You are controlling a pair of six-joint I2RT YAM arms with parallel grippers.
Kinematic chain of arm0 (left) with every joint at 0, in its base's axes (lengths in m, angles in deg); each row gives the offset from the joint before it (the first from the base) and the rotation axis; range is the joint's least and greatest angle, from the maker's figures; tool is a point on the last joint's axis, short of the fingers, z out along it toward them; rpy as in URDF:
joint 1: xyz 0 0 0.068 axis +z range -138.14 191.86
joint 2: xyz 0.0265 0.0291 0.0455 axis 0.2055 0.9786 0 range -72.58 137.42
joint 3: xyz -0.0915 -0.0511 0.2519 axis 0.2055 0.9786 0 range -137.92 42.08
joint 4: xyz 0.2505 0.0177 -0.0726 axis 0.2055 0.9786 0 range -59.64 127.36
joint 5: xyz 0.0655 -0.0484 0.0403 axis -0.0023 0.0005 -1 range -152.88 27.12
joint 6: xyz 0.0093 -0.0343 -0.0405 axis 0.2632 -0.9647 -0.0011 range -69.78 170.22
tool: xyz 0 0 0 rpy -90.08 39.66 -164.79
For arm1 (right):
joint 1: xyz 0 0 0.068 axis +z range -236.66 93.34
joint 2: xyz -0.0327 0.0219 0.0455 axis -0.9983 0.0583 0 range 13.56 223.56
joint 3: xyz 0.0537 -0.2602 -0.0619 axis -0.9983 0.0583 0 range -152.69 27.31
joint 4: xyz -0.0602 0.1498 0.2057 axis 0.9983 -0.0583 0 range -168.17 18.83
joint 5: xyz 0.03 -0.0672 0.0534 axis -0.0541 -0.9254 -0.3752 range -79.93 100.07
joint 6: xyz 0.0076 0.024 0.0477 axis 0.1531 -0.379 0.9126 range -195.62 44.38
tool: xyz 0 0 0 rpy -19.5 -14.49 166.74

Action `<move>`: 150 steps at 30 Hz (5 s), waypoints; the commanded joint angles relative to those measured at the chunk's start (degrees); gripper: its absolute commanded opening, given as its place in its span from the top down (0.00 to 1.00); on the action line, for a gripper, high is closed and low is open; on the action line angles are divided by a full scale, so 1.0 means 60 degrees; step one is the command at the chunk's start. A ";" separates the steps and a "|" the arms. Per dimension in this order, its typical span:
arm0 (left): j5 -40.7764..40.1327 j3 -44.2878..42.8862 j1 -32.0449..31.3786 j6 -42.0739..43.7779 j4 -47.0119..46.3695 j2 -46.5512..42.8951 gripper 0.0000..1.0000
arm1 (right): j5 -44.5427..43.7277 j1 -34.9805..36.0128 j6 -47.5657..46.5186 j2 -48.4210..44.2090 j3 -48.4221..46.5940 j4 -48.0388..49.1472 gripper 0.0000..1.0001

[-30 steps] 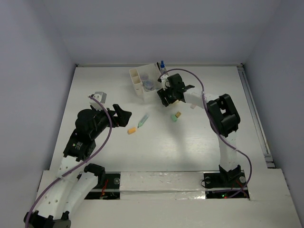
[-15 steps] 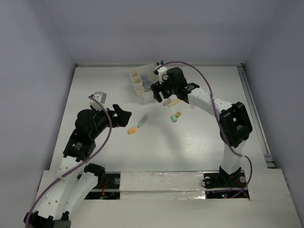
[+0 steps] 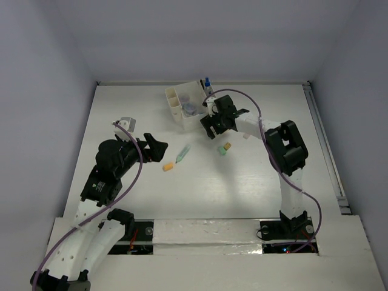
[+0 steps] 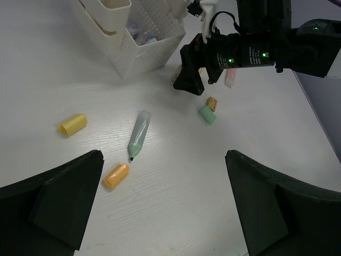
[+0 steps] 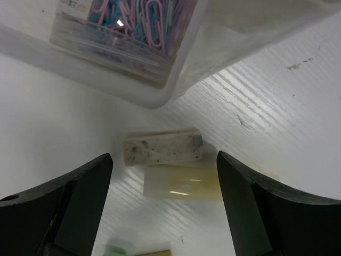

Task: Sort the stationery into containers
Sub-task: Pick up the stationery from the center of the board, then place the stationery in the storage box, then pick up the stationery from the center of the board.

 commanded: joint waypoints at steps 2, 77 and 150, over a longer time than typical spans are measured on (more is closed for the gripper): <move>0.0050 0.0033 -0.0039 0.0131 -0.0395 0.0004 0.01 | 0.0236 -0.0163 -0.0085 0.0210 -0.0657 0.0028 0.16; -0.0389 -0.0084 0.0049 0.0116 -0.0234 0.0004 0.01 | 0.1175 0.1272 0.4222 0.3448 -0.7996 0.3850 0.40; -0.3363 -0.7465 -0.5913 0.3015 -0.1393 1.2758 0.19 | -0.4583 0.0672 0.6814 -1.6444 1.0182 0.0569 0.36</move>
